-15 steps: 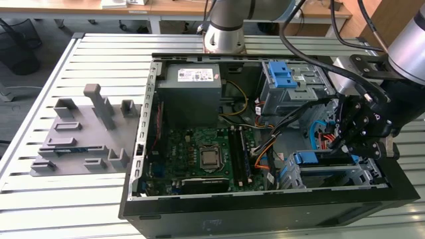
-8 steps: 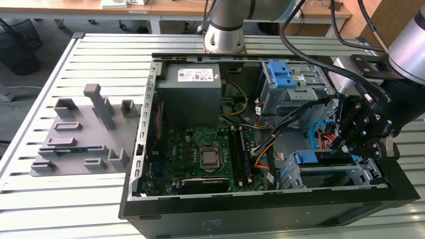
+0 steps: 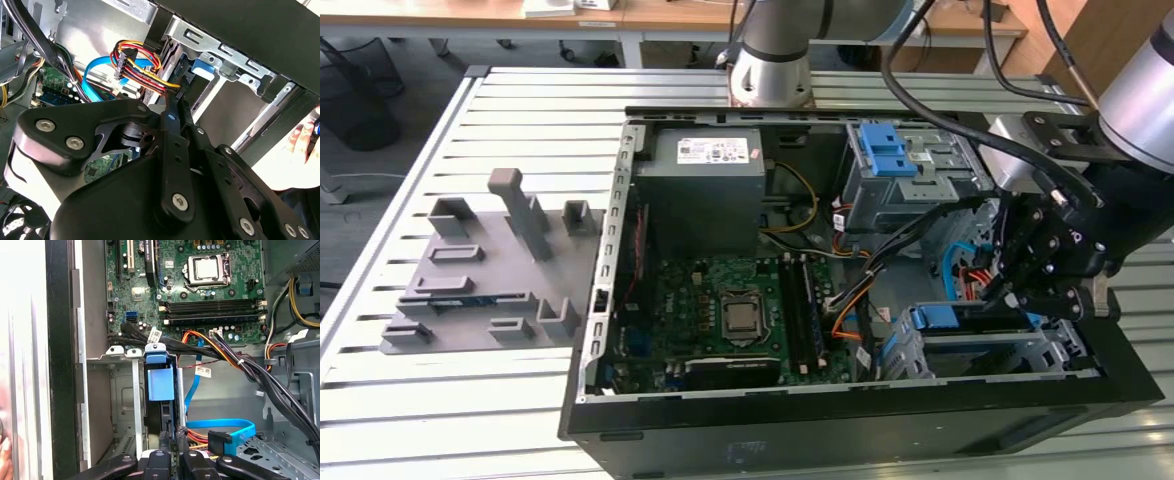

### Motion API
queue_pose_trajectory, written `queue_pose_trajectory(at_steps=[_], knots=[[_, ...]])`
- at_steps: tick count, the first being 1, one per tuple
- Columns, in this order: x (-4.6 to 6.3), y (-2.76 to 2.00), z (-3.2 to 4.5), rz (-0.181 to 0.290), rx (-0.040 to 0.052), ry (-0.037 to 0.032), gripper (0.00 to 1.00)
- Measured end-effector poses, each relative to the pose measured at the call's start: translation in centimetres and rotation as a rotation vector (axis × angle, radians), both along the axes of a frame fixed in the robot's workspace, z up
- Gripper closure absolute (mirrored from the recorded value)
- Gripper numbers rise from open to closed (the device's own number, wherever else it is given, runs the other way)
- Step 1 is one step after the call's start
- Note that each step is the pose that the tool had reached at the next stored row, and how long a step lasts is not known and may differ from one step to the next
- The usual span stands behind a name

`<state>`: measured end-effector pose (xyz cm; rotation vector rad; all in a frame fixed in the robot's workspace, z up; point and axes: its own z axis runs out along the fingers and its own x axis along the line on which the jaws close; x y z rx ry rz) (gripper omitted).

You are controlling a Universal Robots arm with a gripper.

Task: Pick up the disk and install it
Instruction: 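Insert the first disk wire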

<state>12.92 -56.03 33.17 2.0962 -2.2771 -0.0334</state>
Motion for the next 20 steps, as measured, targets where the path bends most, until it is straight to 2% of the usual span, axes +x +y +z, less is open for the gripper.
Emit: queue_pose_trajectory(at_steps=[8, 16, 17, 20], knots=[[0.19, 0.00, -0.17, 0.000, 0.0017, 0.0137, 0.84], [0.19, 0.00, -0.17, 0.000, 0.0018, 0.0144, 0.83], [0.19, 0.00, -0.15, 0.000, 0.0019, 0.0144, 0.76], [0.19, 0.00, 0.14, 0.000, 0.0017, 0.0144, 0.76]])
